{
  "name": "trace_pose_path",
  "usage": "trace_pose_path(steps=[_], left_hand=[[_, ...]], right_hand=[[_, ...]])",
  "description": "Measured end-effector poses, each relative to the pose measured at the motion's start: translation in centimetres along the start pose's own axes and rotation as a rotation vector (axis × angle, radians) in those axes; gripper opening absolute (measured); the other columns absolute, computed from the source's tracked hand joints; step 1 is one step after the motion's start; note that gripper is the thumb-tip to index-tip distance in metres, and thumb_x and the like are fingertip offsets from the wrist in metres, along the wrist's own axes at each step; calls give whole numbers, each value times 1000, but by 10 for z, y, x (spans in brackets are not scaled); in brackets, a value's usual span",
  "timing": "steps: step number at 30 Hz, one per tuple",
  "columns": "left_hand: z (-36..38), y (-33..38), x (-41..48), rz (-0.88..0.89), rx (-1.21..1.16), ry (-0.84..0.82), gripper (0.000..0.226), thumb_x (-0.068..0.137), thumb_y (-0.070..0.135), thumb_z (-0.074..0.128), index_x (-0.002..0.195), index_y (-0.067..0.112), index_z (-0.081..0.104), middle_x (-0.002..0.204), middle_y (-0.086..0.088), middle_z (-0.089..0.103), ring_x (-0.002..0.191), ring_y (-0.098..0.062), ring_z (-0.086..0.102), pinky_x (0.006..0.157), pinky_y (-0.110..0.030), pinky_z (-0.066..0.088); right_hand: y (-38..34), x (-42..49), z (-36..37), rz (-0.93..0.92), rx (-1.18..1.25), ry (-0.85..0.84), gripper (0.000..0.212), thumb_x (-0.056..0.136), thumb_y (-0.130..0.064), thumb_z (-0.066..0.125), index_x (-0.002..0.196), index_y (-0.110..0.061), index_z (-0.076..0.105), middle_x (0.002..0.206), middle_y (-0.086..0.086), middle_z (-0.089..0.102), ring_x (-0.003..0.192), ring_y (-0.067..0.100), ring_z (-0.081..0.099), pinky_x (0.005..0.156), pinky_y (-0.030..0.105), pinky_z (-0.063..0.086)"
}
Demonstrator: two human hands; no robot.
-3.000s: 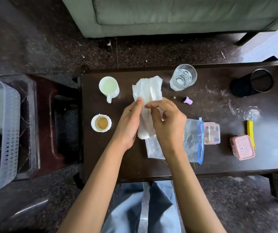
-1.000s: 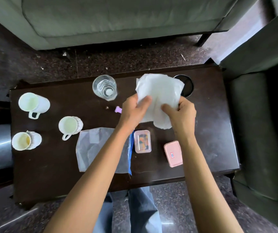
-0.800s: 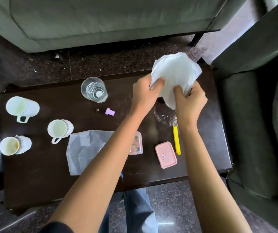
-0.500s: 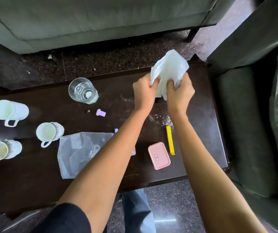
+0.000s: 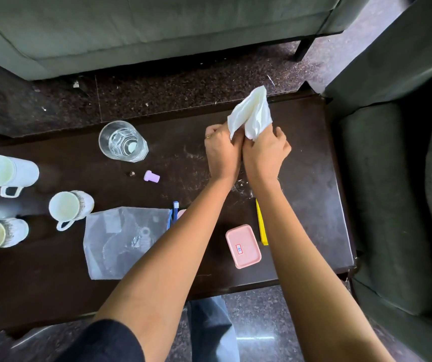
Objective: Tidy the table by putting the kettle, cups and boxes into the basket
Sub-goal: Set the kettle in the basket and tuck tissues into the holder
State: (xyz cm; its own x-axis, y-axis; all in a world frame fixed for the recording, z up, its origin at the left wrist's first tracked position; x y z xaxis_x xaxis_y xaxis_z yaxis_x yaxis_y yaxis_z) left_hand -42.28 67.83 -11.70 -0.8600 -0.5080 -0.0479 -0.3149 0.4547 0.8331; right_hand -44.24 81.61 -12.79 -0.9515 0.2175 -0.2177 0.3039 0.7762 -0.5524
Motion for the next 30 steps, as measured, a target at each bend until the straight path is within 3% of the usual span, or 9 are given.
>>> trace_pose_path(steps=[3,8,11,13,16,19,22,25,30], left_hand=[[-3,-2,-1,-16,9,-8,27,90,28,60,103,7,69,80,-13,69,80,-25,61,67,-30,46],[-3,7,-2,84,144,-6,22,89,27,59,91,9,70,70,-9,70,62,-27,63,59,-33,46],[3,10,0,82,239,-62,21,90,30,56,91,15,71,78,-8,72,72,-29,65,61,-35,48],[4,11,2,45,252,-86,20,89,35,58,94,20,70,85,-3,72,80,-25,66,64,-34,50],[-5,12,5,20,198,-45,27,84,40,61,106,26,68,96,6,72,88,-16,67,68,-30,53],[-12,10,4,17,167,-3,20,85,33,58,95,20,69,84,1,72,77,-22,66,59,-30,45],[-10,7,2,-23,173,-30,16,87,23,54,83,13,67,74,-8,69,69,-29,62,56,-29,34],[0,2,4,-44,231,-120,23,91,29,53,74,15,60,72,-9,68,69,-30,62,56,-29,31],[13,5,7,-26,319,-248,23,90,29,53,82,12,67,79,-12,69,76,-33,65,56,-31,40]], right_hand=[[0,1,15,-34,-106,-192,36,96,-13,39,127,-7,55,132,13,59,147,29,20,119,45,8],[0,0,27,-91,-336,-352,34,96,-3,35,120,-5,59,129,12,59,149,30,9,116,60,-3],[3,1,37,-65,-395,-432,33,95,-3,34,113,-8,61,122,10,61,143,28,27,116,61,-3],[4,5,37,-64,-378,-418,31,95,-3,35,114,-8,60,115,11,64,133,29,40,118,58,1],[4,9,24,-39,-291,-320,31,94,-8,40,120,-8,58,115,13,65,130,34,45,118,56,9],[-4,6,12,-54,-225,-260,28,96,-17,41,114,-7,59,110,13,67,123,37,51,117,56,17],[-6,6,19,-24,-174,-318,26,97,-18,37,104,-8,60,105,12,68,117,36,53,116,59,11],[2,12,29,8,-208,-351,27,91,-10,37,103,-12,61,104,11,68,123,34,50,113,63,1],[3,10,31,17,-214,-419,32,89,-7,38,111,-16,60,105,8,68,124,31,48,113,65,-1]])
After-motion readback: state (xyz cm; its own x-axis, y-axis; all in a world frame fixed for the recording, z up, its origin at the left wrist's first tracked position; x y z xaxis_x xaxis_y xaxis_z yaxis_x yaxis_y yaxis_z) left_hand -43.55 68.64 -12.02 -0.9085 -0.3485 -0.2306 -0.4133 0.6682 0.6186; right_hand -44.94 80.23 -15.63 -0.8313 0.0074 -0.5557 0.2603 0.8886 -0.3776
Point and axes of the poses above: each hand's wrist, its own x-axis towards the middle knuckle, its own z-axis out of the palm, y = z × x, the point moved 10 cm from there along x, towards the middle knuckle
